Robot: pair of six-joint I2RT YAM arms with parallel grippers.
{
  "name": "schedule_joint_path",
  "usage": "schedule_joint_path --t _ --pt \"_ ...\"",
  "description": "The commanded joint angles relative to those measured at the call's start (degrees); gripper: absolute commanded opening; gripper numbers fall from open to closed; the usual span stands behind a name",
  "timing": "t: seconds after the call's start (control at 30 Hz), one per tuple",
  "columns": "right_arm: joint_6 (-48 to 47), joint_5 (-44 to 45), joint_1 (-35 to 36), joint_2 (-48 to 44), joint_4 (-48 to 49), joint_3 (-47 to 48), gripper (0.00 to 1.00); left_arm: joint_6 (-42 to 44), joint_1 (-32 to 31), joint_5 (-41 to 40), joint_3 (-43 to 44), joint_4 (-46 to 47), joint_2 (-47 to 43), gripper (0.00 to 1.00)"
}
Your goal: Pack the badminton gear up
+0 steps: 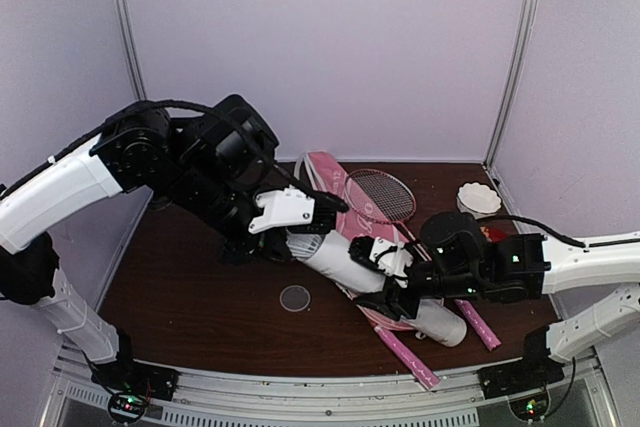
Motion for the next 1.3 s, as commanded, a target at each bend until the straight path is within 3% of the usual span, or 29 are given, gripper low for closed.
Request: schedule_joint_path --t 0.0,0.07,0.17,0.3,0.37,0.73,1.27 --pt "1.1 0.3 0.5 0.7 2.0 2.1 0.36 1.3 -1.8 -3.6 3.1 -0.4 1.2 0.00" --pt "0.9 0.3 0.4 0.8 2.0 2.1 0.36 1.1 -1.9 -3.0 3.7 -0.3 1.2 0.04" --pt "0.8 0.4 0.4 0.4 2.4 1.7 0.36 0.7 -1.9 -1.0 3.9 -0.1 0.4 0.29" --pt "0.7 0.4 0.4 -0.9 3.7 0.6 0.36 -0.2 -2.0 -0.1 0.1 5.0 -2.9 0.52" --pt "0.5 0.4 0.4 -1.4 3.8 0.4 0.36 -0.4 -1.9 1.2 -2.8 8.4 -5.0 0.56" --pt "0.2 -0.2 0.4 -2.9 4.8 0.6 0.36 -0.8 -1.9 8.3 -10.6 21.1 -7.8 0.58" --pt "0.4 1.1 0.5 -5.6 6.1 1.1 0.36 1.6 -1.9 16.4 -12.5 24.6 -0.5 0.54"
